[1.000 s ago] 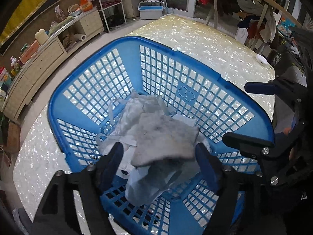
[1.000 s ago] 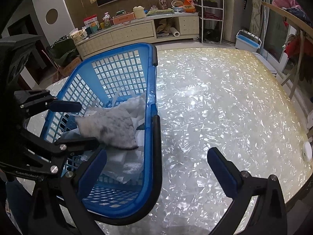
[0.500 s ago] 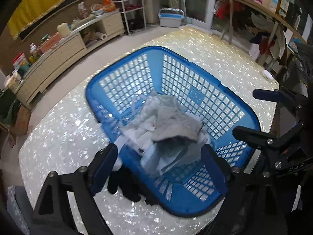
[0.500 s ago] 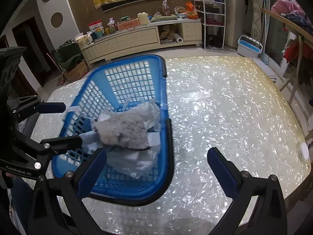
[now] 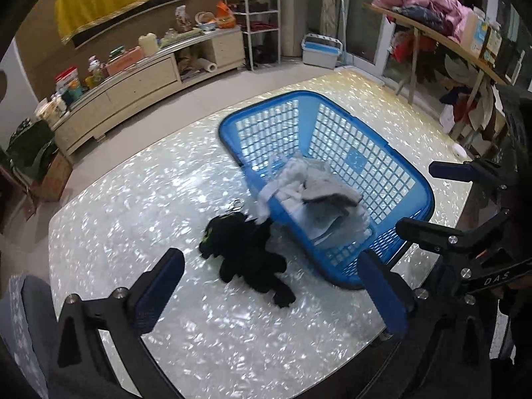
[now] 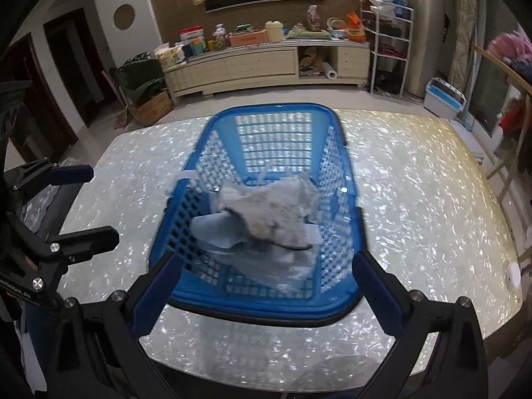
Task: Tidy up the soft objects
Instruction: 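Move the right gripper to the black plush toy and grasp it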
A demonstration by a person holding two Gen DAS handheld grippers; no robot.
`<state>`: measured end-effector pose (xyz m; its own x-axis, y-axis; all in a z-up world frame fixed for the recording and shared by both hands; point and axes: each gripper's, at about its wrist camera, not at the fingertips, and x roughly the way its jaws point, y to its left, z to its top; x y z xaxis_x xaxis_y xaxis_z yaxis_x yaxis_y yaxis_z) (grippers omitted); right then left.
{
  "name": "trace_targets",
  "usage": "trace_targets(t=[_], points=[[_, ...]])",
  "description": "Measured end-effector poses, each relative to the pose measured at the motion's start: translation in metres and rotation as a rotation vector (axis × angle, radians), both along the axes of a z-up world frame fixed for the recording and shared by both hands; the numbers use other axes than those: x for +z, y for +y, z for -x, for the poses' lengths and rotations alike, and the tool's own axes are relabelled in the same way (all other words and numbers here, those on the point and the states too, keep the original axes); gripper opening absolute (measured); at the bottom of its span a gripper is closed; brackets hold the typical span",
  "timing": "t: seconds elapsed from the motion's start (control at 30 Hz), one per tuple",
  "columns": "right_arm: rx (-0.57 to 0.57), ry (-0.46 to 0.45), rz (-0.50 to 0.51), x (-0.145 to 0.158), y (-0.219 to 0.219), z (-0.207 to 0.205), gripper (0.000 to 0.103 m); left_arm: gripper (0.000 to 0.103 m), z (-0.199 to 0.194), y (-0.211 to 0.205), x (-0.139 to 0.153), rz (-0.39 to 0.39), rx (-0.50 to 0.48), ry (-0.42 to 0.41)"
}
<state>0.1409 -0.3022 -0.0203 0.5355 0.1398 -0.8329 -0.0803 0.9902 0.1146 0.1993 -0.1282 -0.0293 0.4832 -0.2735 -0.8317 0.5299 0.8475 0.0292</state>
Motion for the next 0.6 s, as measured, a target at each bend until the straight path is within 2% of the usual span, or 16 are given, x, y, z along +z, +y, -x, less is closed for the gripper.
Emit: trace_targets(t=[0.6], points=[[0.209,0.018,0.067,-0.003,0.124,-0.029,0.103,0.103,0.02,0.146,0.001,0.077,0.171,0.01]])
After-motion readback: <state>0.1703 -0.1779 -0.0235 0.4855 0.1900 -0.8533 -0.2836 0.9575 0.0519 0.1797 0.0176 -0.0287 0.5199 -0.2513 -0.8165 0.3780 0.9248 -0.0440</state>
